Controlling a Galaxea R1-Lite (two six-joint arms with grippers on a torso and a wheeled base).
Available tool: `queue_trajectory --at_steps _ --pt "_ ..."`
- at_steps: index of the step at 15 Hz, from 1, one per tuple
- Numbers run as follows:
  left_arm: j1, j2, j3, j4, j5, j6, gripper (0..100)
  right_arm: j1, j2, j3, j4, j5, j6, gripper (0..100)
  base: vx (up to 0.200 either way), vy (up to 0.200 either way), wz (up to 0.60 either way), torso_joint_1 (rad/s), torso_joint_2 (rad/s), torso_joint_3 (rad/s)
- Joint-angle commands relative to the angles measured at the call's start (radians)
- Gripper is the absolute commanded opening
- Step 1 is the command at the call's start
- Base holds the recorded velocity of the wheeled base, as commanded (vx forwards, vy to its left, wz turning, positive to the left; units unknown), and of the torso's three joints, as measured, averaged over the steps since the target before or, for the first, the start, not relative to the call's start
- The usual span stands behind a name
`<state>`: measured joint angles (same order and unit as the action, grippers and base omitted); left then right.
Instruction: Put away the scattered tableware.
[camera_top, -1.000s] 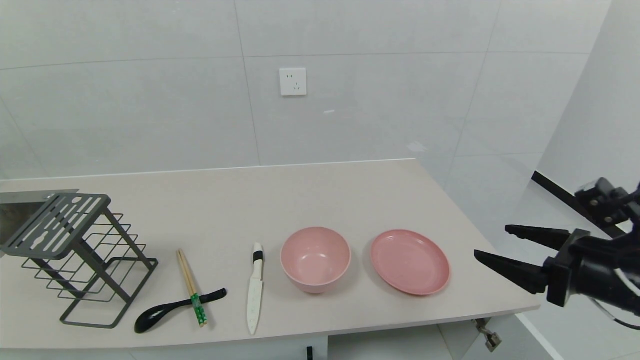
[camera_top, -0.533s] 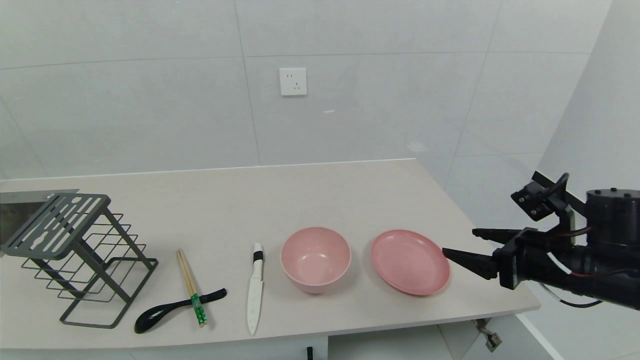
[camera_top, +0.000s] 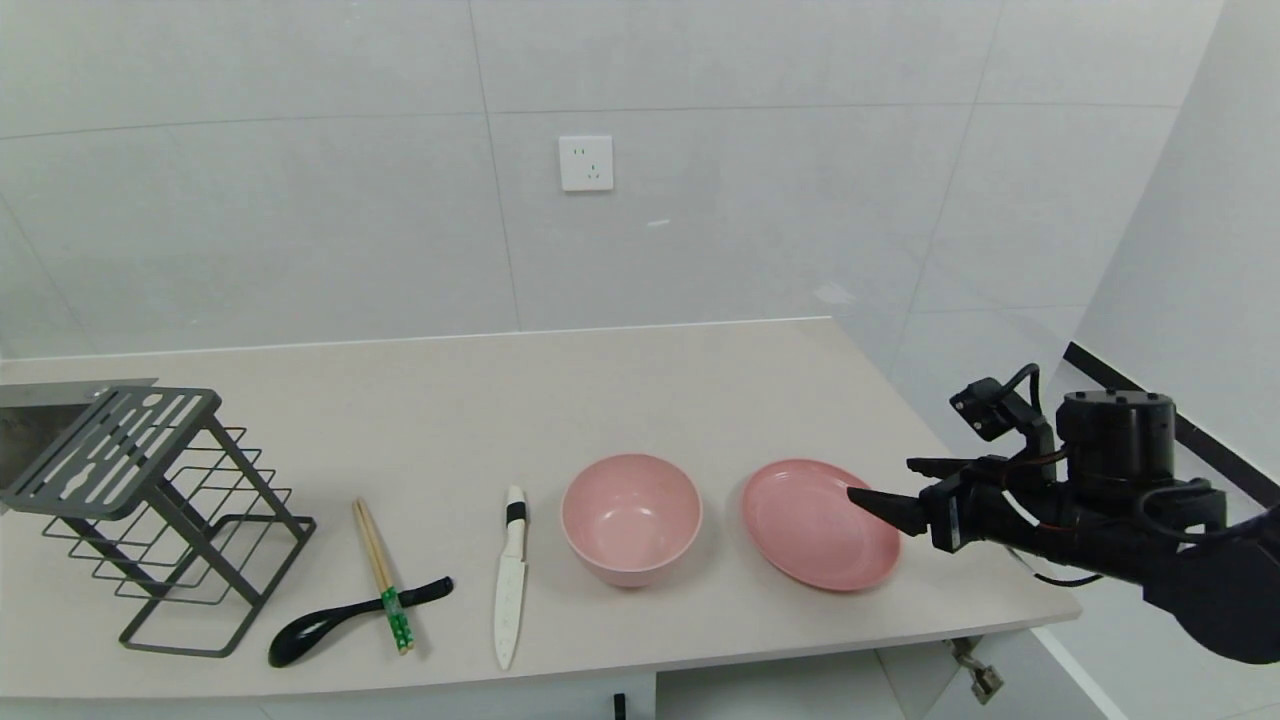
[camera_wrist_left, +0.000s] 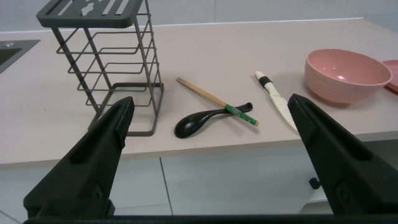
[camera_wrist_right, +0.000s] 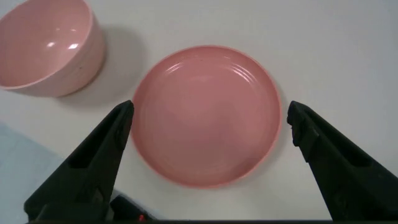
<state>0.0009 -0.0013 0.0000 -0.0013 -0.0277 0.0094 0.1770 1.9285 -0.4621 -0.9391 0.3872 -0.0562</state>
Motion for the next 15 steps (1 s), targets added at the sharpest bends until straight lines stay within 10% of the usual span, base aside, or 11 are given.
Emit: queue_trajectory --at_steps 1,15 --pt "0.001 0.001 0.0 0.0 0.0 0.0 100 -0.027 0.147 -0.009 -0.092 -0.002 0.001 100 0.0 0.0 0.0 0.0 0.0 0.0" --pt "0.001 0.001 0.0 0.0 0.0 0.0 100 -0.03 0.359 -0.047 -0.253 -0.053 0.015 100 0.0 0.0 0.0 0.0 0.0 0.0"
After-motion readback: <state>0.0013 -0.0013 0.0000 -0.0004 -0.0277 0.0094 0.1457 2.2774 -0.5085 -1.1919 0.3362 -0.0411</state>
